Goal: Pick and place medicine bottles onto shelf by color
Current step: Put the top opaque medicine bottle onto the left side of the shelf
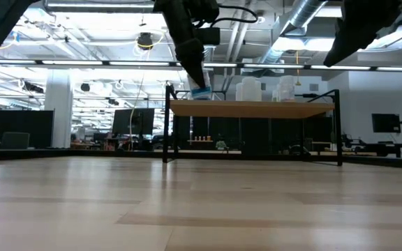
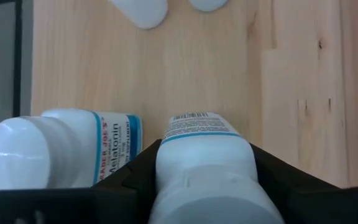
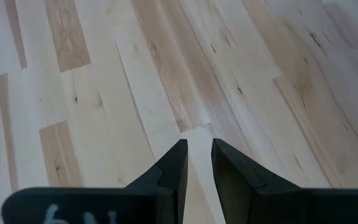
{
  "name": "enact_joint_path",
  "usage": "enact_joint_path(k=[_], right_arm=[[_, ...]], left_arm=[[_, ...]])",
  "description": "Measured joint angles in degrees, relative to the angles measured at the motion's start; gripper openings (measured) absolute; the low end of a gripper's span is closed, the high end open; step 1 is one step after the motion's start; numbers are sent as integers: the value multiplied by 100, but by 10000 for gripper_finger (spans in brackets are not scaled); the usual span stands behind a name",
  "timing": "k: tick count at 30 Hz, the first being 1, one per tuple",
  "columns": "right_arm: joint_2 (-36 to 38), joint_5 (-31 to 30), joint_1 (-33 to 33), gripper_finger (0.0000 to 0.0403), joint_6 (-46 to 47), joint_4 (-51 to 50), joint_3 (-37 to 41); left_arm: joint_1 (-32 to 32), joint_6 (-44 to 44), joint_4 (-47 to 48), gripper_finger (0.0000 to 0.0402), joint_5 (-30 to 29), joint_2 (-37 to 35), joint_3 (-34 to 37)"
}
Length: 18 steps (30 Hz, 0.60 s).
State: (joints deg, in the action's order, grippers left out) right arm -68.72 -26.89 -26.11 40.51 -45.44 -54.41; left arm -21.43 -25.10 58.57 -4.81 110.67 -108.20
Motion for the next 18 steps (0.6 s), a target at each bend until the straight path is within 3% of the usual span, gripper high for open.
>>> enact_joint_path(k=[18], right_arm=[[0,-2,0,97,0,-1,0]], left_arm=[[0,-48,-22,196,-84,4,4]])
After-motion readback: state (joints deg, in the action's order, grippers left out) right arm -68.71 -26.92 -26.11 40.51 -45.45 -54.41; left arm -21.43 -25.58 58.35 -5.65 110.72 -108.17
